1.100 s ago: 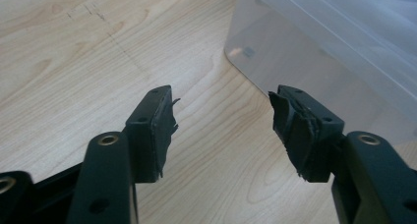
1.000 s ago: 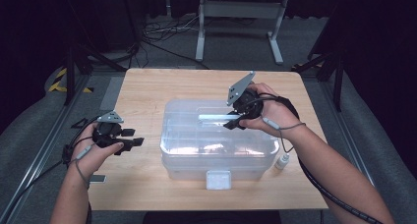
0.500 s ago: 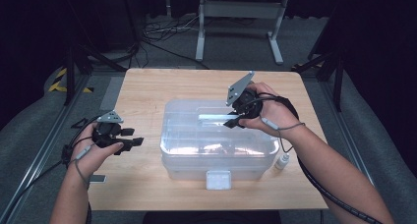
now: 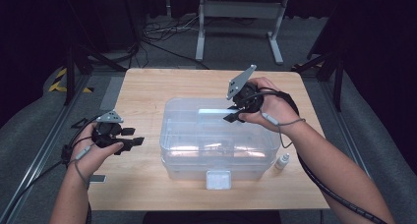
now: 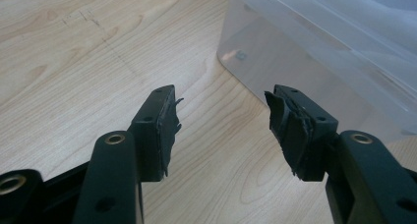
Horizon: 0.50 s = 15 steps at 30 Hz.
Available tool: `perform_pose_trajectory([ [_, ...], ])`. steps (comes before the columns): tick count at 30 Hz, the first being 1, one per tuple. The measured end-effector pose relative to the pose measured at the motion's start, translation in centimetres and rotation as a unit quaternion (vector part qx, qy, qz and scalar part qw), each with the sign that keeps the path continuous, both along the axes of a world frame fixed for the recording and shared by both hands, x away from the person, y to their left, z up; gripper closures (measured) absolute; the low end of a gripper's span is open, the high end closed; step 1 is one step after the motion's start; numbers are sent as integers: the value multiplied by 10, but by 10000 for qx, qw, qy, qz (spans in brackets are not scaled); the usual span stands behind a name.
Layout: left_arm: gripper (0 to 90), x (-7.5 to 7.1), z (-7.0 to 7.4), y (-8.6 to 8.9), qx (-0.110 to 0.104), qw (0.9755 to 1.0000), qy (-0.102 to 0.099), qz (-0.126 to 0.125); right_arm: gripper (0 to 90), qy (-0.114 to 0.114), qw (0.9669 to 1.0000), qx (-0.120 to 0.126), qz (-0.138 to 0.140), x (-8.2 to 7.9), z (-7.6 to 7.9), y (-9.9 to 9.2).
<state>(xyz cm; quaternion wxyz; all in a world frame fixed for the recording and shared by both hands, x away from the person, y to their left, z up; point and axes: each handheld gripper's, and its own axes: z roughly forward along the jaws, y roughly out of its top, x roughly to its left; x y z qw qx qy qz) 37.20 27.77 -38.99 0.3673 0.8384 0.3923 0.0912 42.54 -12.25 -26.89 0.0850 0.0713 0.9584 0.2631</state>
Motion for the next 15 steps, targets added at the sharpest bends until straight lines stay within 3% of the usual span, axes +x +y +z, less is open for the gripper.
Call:
perform_pose_trajectory([
  [15, 453, -2, 6, -5, -86, 9998, -134, -95, 733, 28, 9996, 119, -237, 24, 14, -1],
])
